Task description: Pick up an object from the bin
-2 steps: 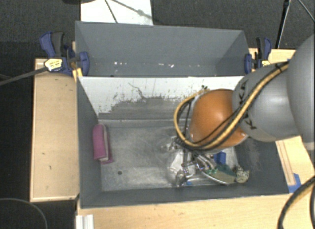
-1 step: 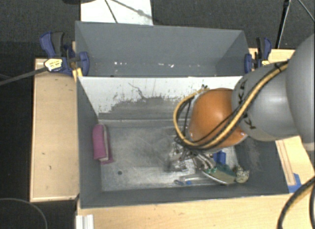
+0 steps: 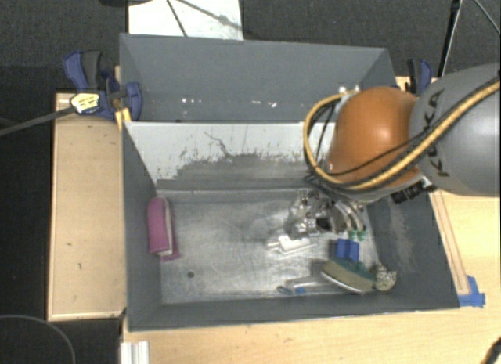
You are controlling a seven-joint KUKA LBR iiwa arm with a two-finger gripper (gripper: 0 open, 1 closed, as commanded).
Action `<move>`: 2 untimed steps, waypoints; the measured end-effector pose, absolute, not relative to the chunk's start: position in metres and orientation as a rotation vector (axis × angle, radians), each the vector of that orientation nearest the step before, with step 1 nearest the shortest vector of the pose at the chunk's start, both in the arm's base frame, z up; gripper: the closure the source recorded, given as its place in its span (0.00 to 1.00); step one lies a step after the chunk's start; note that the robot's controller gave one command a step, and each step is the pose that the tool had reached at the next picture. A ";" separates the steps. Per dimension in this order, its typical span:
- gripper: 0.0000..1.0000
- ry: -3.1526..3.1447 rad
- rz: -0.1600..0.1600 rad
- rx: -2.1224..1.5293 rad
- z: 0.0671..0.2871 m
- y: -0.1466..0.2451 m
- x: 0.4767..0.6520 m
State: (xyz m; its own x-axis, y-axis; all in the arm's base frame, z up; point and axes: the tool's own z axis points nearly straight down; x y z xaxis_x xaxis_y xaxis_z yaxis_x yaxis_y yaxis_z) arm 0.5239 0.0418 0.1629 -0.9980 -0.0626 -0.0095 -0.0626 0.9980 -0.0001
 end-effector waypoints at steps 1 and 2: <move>0.00 3.139 0.002 -0.095 0.160 0.042 0.522; 0.00 3.109 0.001 -0.388 0.072 0.015 0.547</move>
Offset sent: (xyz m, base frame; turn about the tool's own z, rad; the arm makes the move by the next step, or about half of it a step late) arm 0.0000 0.0000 0.0000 0.0000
